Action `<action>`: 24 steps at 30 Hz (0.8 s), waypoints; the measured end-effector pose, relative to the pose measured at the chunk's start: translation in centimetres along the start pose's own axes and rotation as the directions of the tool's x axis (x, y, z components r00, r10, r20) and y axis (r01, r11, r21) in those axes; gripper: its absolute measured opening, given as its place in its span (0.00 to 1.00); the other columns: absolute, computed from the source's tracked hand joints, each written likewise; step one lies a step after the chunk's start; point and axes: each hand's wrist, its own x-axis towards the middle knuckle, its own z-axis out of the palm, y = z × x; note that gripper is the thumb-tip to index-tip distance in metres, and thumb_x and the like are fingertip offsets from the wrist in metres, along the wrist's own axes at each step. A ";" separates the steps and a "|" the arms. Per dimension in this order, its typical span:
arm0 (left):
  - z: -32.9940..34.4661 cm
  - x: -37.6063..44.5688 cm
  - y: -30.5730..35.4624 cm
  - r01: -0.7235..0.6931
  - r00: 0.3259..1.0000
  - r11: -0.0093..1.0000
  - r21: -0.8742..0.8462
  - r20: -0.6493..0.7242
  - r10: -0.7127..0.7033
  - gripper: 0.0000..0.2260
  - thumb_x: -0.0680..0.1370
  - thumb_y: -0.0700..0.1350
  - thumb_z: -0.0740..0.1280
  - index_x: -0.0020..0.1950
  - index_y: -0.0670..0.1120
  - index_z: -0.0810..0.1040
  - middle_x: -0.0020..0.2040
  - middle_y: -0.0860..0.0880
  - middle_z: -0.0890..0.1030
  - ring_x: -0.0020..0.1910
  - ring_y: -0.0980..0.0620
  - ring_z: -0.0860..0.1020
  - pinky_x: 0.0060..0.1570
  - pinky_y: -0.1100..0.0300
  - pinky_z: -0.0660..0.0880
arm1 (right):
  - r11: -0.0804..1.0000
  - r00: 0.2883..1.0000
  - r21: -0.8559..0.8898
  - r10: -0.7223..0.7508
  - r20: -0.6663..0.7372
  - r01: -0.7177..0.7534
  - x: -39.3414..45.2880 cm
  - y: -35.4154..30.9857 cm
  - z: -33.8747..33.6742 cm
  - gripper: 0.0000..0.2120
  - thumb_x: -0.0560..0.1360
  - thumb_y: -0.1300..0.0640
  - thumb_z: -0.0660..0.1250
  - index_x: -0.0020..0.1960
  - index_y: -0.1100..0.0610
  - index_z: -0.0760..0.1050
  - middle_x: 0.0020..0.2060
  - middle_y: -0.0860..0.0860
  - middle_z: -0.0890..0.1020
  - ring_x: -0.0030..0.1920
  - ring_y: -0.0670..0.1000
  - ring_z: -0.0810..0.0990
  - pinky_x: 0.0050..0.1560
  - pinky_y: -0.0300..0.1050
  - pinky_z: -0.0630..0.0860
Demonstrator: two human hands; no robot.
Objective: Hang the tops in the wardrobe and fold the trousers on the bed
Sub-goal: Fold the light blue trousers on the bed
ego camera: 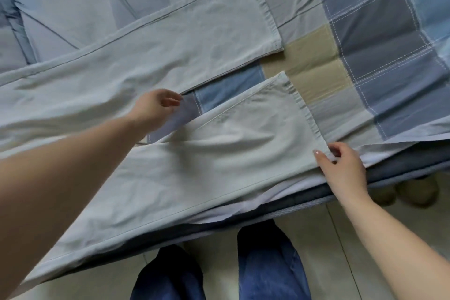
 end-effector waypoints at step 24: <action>-5.2 -5.0 -15.2 -0.110 0.994 0.898 0.427 0.073 0.087 0.06 0.77 0.55 0.65 0.43 0.55 0.79 0.40 0.56 0.78 0.44 0.52 0.74 0.38 0.59 0.68 | 0.013 0.413 -0.475 -0.515 0.751 0.880 -2.9 -19.2 19.3 0.13 0.75 0.57 0.62 0.57 0.47 0.74 0.52 0.50 0.75 0.48 0.58 0.78 0.38 0.44 0.66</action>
